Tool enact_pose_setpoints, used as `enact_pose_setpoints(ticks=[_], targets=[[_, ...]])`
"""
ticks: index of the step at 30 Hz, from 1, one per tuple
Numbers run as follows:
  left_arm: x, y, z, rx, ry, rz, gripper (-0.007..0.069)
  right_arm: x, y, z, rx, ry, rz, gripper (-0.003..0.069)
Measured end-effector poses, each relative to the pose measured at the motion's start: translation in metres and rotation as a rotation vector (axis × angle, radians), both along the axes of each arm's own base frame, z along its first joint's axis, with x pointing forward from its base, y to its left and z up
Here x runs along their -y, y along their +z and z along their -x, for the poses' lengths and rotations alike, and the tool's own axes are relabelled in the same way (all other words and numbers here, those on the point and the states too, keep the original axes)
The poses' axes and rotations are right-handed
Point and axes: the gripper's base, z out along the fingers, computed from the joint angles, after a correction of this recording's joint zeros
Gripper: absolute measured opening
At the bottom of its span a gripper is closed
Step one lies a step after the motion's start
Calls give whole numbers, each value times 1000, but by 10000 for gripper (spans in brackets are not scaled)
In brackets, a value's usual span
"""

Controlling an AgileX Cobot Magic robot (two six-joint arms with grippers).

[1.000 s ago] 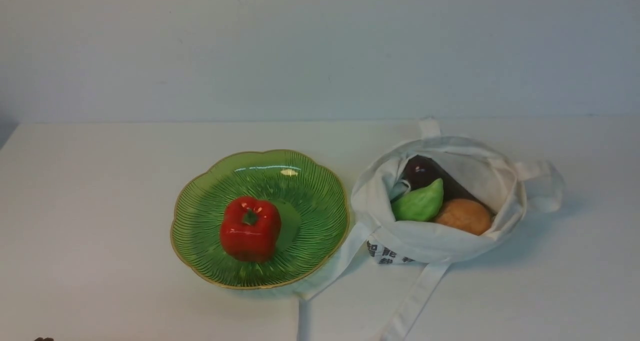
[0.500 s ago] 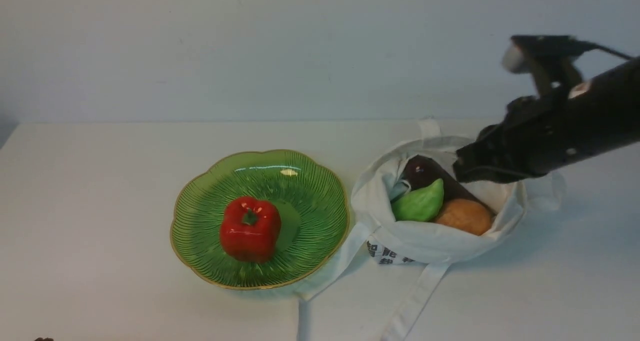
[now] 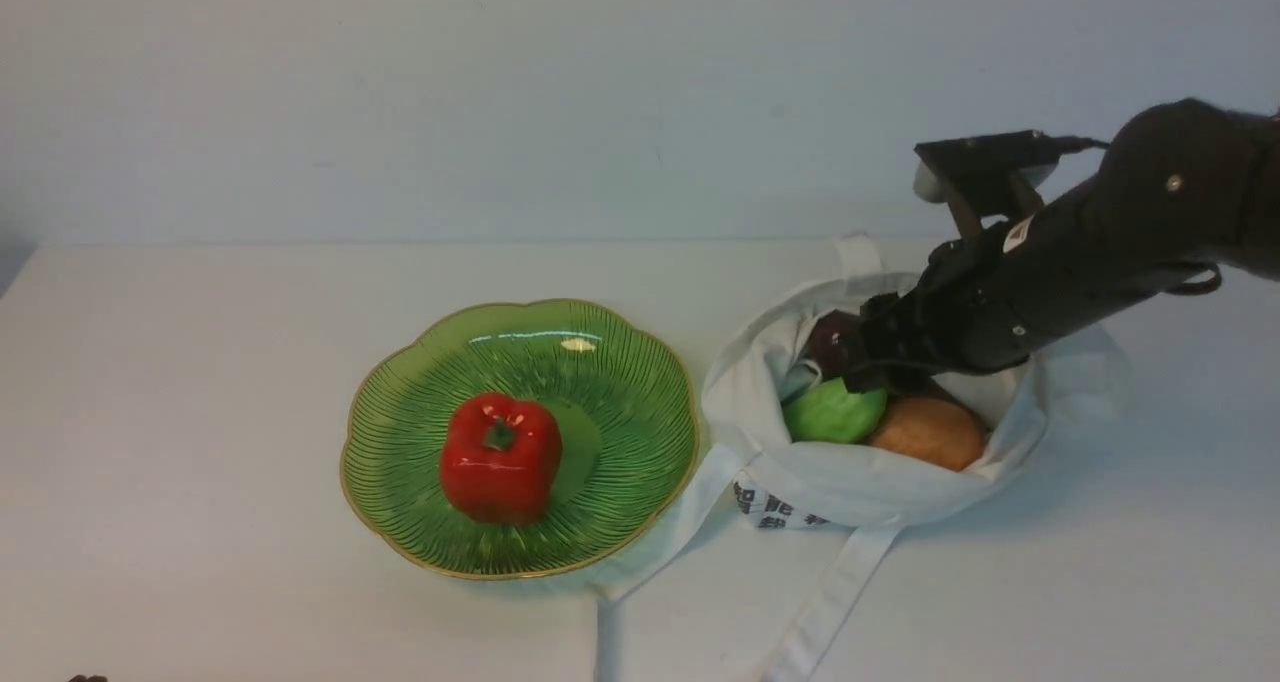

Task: Take vegetables from cloth bag on white table place on plate.
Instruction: 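Reach into the cloth bag and grasp the green vegetable inside with the right gripper, then take the green vegetable out of the bag and place it on the plate with the right gripper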

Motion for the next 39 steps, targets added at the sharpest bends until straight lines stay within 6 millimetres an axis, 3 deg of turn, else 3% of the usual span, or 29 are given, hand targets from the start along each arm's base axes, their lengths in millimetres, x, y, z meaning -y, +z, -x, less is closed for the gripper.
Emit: enact_pose_setpoints(ticks=[5, 8, 10, 15, 20, 22, 28, 32, 33, 39], targets=[[0, 0, 0, 0, 0, 0, -8, -2, -14, -7, -15, -23, -10, 470], [0, 0, 0, 0, 0, 0, -8, -3, -15, -8, -11, -29, -16, 396], [0, 0, 0, 0, 0, 0, -8, -3, -15, -8, -9, -29, -16, 276], [0, 0, 0, 0, 0, 0, -8, 0, -13, -8, 11, -11, 20, 268], [0, 0, 0, 0, 0, 0, -8, 8, 13, 1, 73, -7, 75, 268], [0, 0, 0, 0, 0, 0, -8, 16, 38, 12, 123, -18, 107, 268], [0, 0, 0, 0, 0, 0, -8, 34, 71, 33, 178, -46, 202, 268], [0, 0, 0, 0, 0, 0, -8, 40, 96, 49, 228, -84, 175, 268], [0, 0, 0, 0, 0, 0, -8, 42, 110, 57, 261, -95, 139, 268], [0, 0, 0, 0, 0, 0, -8, 33, 150, 70, 323, -38, -20, 268]])
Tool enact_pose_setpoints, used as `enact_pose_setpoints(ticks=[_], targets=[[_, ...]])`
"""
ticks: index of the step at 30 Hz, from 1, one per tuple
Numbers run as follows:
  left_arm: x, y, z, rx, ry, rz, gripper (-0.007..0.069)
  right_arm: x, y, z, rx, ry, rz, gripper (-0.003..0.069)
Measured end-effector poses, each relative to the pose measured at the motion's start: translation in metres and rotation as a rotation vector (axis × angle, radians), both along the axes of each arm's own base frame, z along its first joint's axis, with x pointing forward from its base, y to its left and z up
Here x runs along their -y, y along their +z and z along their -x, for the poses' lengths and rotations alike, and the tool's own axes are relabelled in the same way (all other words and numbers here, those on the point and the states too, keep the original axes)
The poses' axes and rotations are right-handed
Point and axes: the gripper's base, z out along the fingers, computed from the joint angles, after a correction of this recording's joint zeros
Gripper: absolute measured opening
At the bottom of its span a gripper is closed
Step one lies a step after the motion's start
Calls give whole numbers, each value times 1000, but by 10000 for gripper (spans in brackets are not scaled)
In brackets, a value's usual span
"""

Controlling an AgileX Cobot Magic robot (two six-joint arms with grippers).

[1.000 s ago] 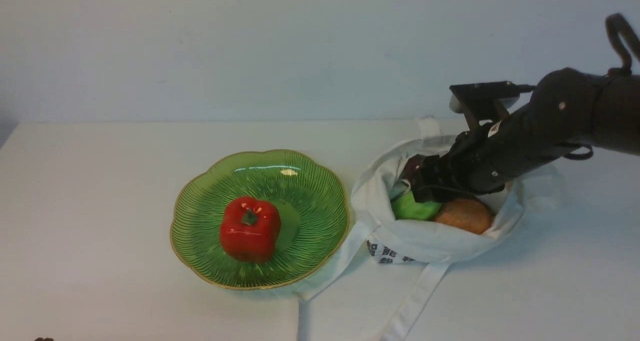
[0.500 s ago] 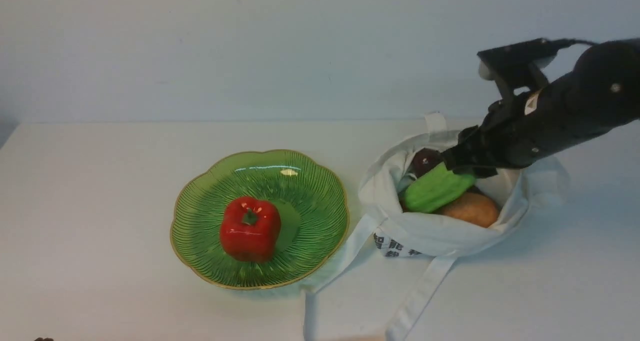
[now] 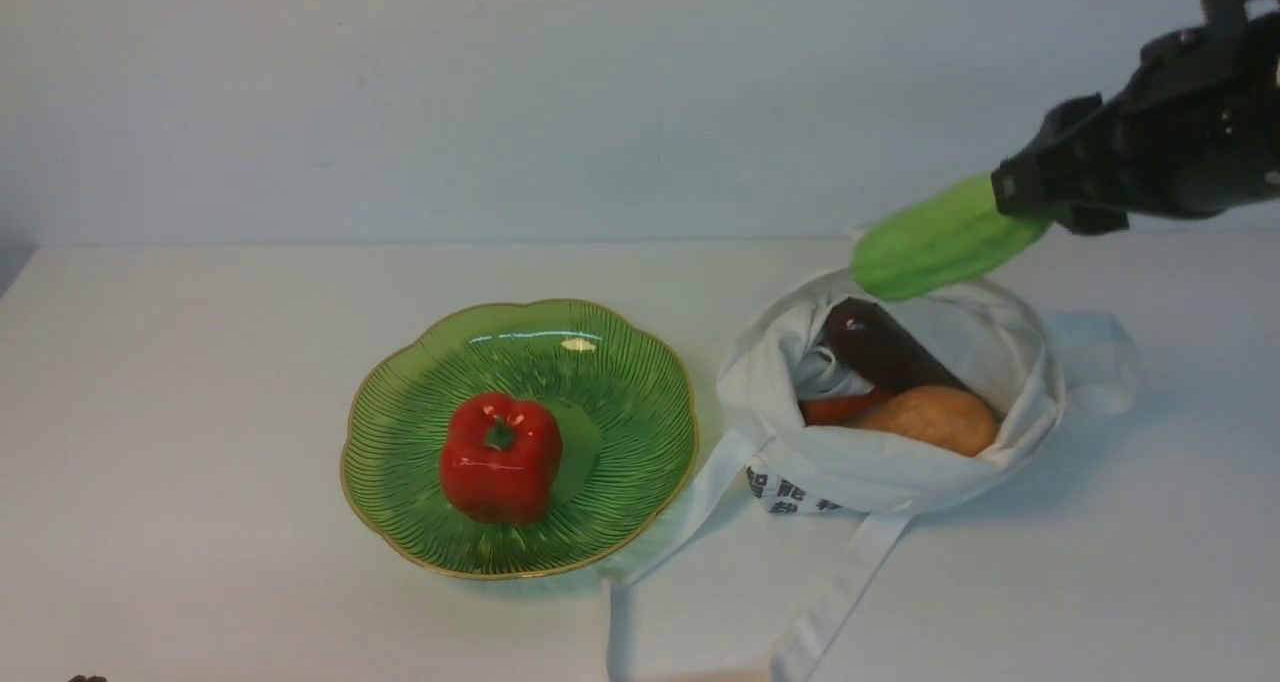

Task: Take vegetables from cloth bag on white table place on plate.
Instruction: 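Take the green vegetable out of the bag and place it on the plate with the right gripper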

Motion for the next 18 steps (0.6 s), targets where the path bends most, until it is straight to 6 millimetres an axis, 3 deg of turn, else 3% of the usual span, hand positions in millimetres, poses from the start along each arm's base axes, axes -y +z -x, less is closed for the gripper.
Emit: enact_pose_setpoints(ticks=[4, 6, 7, 8, 9, 14, 18], targets=[[0, 0, 0, 0, 0, 0, -8, -32, 11, -8, -2, 172, -85, 268], [0, 0, 0, 0, 0, 0, -8, -44, 10, -11, -4, 216, -88, 268], [0, 0, 0, 0, 0, 0, -8, -65, 3, -16, -21, 283, -78, 268], [0, 0, 0, 0, 0, 0, -8, -68, 4, -17, -19, 290, -77, 268], [0, 0, 0, 0, 0, 0, -8, -87, -6, -21, -49, 339, -54, 268], [0, 0, 0, 0, 0, 0, -8, -143, -58, -41, -207, 459, 141, 268], [0, 0, 0, 0, 0, 0, -8, -163, -91, -60, -253, 470, 242, 268]])
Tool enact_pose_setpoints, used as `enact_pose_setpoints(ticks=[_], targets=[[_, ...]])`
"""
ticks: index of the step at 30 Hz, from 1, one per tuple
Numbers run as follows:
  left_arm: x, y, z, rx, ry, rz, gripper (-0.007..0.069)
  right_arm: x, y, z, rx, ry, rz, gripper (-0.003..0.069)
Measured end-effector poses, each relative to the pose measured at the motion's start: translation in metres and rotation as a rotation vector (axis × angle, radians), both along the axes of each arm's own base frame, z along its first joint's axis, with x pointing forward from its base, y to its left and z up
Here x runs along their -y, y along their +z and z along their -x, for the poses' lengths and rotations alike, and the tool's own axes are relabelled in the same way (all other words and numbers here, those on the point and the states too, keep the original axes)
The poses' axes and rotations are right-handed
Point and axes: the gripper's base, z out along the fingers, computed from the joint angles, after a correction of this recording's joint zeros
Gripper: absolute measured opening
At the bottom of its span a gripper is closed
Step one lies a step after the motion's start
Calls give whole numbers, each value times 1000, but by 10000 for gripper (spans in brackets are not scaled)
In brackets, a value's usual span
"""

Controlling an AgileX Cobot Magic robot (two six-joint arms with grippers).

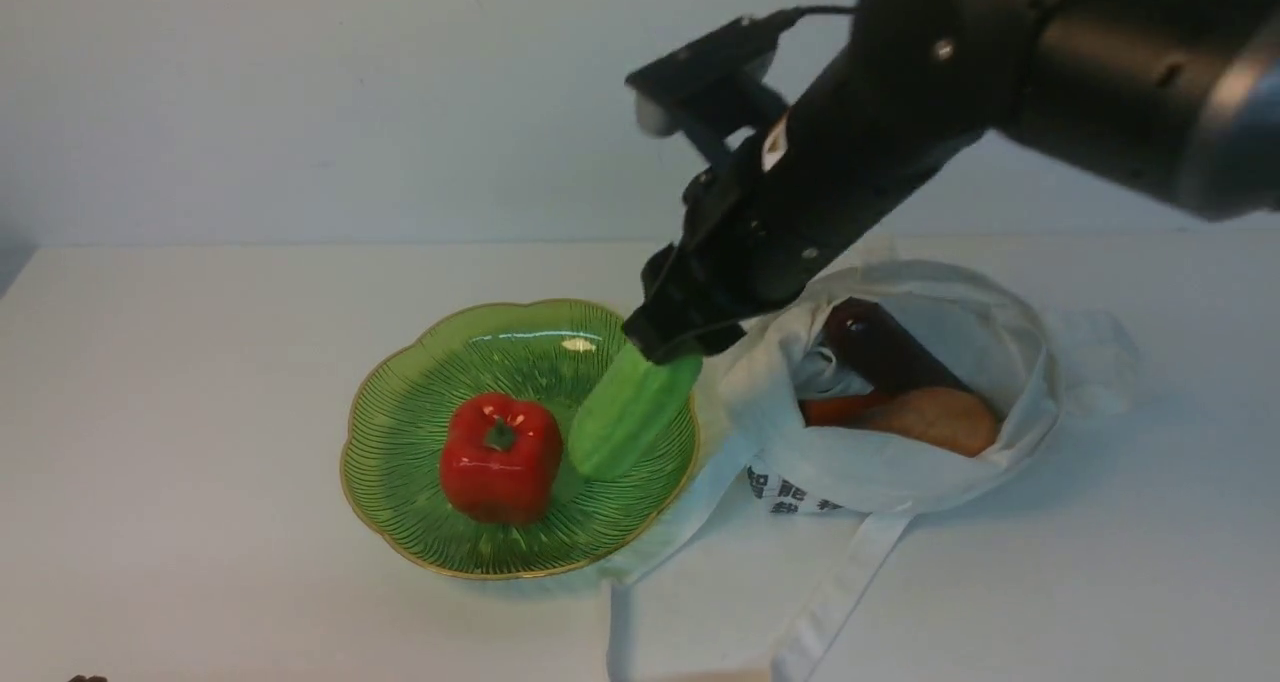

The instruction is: Take vegetables from cloth bag on white table place on plate.

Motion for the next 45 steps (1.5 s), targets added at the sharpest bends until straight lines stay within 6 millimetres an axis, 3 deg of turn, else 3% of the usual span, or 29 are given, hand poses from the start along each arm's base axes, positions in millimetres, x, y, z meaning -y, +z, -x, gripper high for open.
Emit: enact_pose_setpoints(ticks=[8, 13, 16, 23, 29, 33, 36, 39, 40, 42, 45], targets=[[0, 0, 0, 0, 0, 0, -8, -14, -38, -20, -25, -12, 41, 268], [0, 0, 0, 0, 0, 0, -8, -18, -42, -25, 17, -13, 28, 268], [0, 0, 0, 0, 0, 0, -8, -19, -39, -30, 81, -15, 17, 316], [0, 0, 0, 0, 0, 0, -8, -17, -35, -38, 145, -101, 9, 514], [0, 0, 0, 0, 0, 0, -8, -12, -30, -34, 118, -113, 37, 561], [0, 0, 0, 0, 0, 0, -8, 1, -1, -22, 145, -111, 78, 525], [0, 0, 0, 0, 0, 0, -8, 19, 41, -7, 215, -137, 82, 405], [0, 0, 0, 0, 0, 0, -8, 43, 91, 16, 307, -179, 55, 216], [0, 0, 0, 0, 0, 0, -8, 43, 91, 16, 308, -179, 60, 216], [0, 0, 0, 0, 0, 0, -8, 65, 128, 40, 360, -233, 16, 68], [0, 0, 0, 0, 0, 0, -8, 88, 161, 68, 391, -286, -49, 7]])
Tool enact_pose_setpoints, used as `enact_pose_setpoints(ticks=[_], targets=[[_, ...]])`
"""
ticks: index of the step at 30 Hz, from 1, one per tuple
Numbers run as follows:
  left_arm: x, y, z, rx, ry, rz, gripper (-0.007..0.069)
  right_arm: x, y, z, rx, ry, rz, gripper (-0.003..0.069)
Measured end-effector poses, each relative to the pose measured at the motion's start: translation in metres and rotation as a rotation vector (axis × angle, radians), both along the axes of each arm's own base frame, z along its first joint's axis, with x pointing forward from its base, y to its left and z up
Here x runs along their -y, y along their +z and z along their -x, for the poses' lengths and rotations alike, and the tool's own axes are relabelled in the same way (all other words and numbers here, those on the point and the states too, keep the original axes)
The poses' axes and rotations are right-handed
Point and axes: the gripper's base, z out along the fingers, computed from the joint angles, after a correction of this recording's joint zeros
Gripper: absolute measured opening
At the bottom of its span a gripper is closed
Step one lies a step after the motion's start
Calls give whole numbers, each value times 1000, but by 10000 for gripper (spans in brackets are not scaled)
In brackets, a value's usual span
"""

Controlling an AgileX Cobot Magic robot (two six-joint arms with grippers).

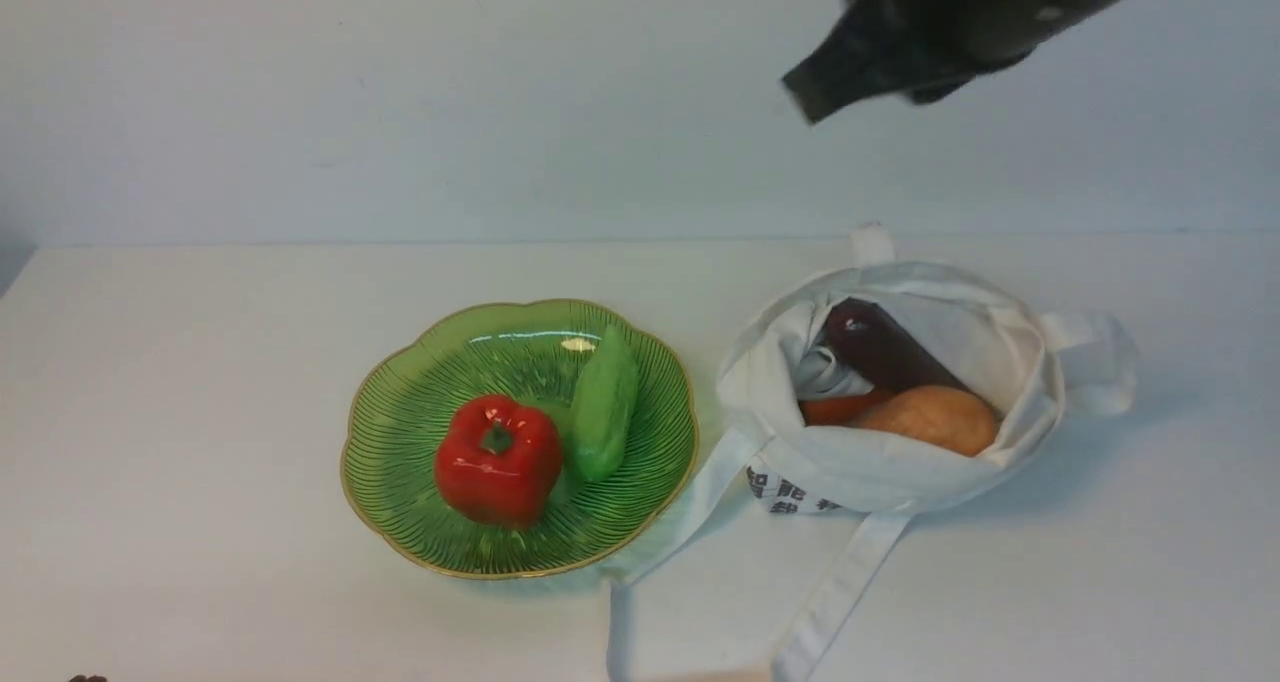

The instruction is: Take vegetables from cloth bag on white table place on plate.

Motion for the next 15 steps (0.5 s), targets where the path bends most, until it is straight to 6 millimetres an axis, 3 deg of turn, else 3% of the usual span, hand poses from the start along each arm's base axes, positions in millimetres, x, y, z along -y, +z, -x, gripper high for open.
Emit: enact_pose_setpoints(ticks=[1, 5, 7, 8, 11, 14, 15], targets=[[0, 0, 0, 0, 0, 0, -8, 18, 23, 23, 32, -24, -56, -7], [0, 0, 0, 0, 0, 0, -8, 50, 54, 64, 83, -61, -143, -13], [0, 0, 0, 0, 0, 0, -8, 80, 71, 101, 137, -91, -230, -14], [0, 0, 0, 0, 0, 0, -8, 82, 72, 104, 145, -90, -237, -14], [0, 0, 0, 0, 0, 0, -8, 115, 67, 147, 187, -106, -318, -14], [0, 0, 0, 0, 0, 0, -8, 138, 47, 179, 243, -102, -398, -15], [0, 0, 0, 0, 0, 0, -8, 138, 43, 179, 243, -100, -399, -15]])
